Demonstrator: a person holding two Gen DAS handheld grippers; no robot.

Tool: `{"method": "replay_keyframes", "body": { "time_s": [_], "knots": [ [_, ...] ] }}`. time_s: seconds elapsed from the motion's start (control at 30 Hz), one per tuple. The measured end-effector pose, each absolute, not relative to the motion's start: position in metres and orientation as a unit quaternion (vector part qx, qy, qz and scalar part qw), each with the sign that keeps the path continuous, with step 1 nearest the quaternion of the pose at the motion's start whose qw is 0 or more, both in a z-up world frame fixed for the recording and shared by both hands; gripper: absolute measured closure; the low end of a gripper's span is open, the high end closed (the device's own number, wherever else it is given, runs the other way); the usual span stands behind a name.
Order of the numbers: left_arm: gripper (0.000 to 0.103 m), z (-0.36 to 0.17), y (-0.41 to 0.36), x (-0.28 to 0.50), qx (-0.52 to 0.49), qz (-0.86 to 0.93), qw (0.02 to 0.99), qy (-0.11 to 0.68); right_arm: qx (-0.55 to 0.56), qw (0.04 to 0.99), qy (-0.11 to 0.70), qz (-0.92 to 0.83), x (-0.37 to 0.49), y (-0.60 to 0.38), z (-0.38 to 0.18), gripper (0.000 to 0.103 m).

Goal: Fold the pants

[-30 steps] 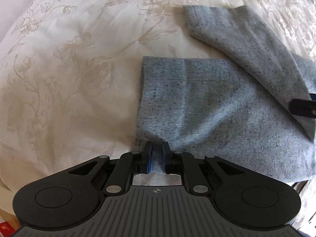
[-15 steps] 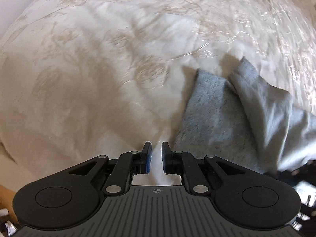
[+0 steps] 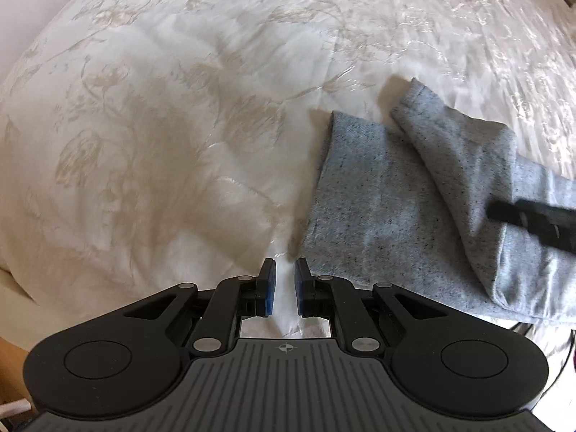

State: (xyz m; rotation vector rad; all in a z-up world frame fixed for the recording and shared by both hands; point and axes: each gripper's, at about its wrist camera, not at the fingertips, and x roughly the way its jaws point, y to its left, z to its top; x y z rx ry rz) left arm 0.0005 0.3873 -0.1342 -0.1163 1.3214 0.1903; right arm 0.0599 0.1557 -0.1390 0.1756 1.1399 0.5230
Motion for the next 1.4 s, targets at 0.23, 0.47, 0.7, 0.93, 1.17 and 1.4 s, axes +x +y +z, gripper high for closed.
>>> {"method": "replay_keyframes", "body": {
  "time_s": [0.23,0.47,0.7,0.93,1.17,1.4],
  "knots": [
    [0.091,-0.131,0.392,-0.001,-0.051,0.088,0.787,0.608,0.221,0.795,0.526,0.206,0.089,0.142,-0.142,0.098],
    [0.091,-0.126,0.409,-0.002,-0.06,0.106,0.785,0.607,0.055,0.852,0.432,0.29,0.043,0.157,-0.039,0.098],
    [0.091,-0.12,0.429,-0.004,-0.077,0.136,0.785,0.6,-0.172,0.8,0.419,0.394,-0.016,0.254,-0.078,0.098],
    [0.091,-0.111,0.429,-0.007,-0.08,0.139,0.792,0.589,-0.242,0.774,0.417,0.41,-0.038,0.295,-0.113,0.096],
    [0.091,-0.101,0.419,0.003,-0.083,0.125,0.806,0.573,-0.193,0.773,0.385,0.466,-0.036,0.278,-0.089,0.047],
    [0.091,-0.111,0.405,0.006,-0.097,0.101,0.802,0.581,-0.17,0.803,0.415,0.393,0.034,0.243,-0.095,0.067]
  ]
}}
